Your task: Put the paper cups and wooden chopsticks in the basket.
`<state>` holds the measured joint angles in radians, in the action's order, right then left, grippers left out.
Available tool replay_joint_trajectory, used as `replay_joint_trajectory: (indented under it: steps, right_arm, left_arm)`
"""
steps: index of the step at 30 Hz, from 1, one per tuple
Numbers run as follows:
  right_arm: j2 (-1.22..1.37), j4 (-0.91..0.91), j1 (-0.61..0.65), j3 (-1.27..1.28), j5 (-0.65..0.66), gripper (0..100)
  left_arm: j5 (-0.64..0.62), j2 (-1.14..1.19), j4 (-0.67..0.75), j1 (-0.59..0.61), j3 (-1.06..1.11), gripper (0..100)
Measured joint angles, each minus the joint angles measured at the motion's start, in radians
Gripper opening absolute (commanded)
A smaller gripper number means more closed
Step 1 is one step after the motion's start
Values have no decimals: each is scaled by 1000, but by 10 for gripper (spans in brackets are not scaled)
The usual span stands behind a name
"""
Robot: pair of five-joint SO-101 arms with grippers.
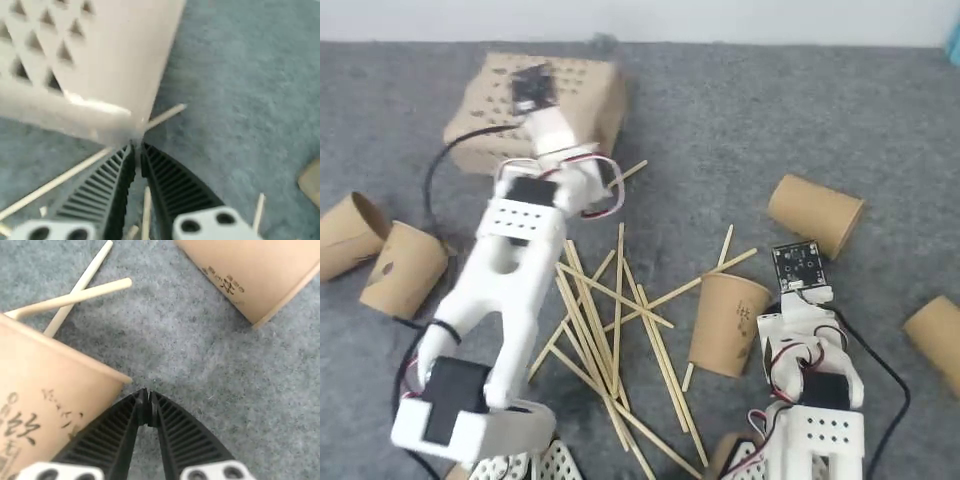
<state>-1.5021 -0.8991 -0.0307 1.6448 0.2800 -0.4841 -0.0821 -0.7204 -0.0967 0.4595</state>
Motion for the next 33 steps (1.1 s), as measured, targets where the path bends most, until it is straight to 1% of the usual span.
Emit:
replay_joint_trajectory:
  steps: [2, 5, 7, 8, 10, 13, 18, 21, 23, 26, 29, 31, 33]
  right_arm:
    - [0, 0, 0, 0, 0, 9]
    - [0, 0, 0, 0, 0, 9]
    - [0, 0, 0, 0, 0, 9]
    - [0, 0, 0, 0, 0, 9]
    - [0, 0, 0, 0, 0, 9]
    - [0, 0, -2, 0, 0, 9]
    - [0, 0, 0, 0, 0, 9]
    - [0, 0, -2, 3, 0, 9]
    - [0, 0, -2, 12, 0, 9]
    - [0, 0, 0, 12, 0, 9]
    - [0, 0, -2, 12, 0, 8]
    - [0, 0, -2, 12, 0, 8]
    - [0, 0, 0, 12, 0, 8]
  left_arm:
    - [0, -3, 0, -29, -2, 137]
    - [0, -2, -3, -41, -3, 267]
    - [0, -2, -3, -35, -11, 320]
    - [-2, -2, -3, -34, -12, 325]
    - [0, -2, -3, -15, -15, 325]
    - [-2, -32, -3, 55, -15, 325]
    - [-2, -118, -5, 278, -44, 326]
    - [-2, -120, -5, 407, -77, 326]
    - [5, -97, -5, 466, -103, 326]
    - [78, -14, -5, 506, -137, 326]
    - [112, 91, -5, 519, -190, 320]
    - [121, 176, -6, 520, -253, 279]
    - [121, 270, -31, 528, -325, 206]
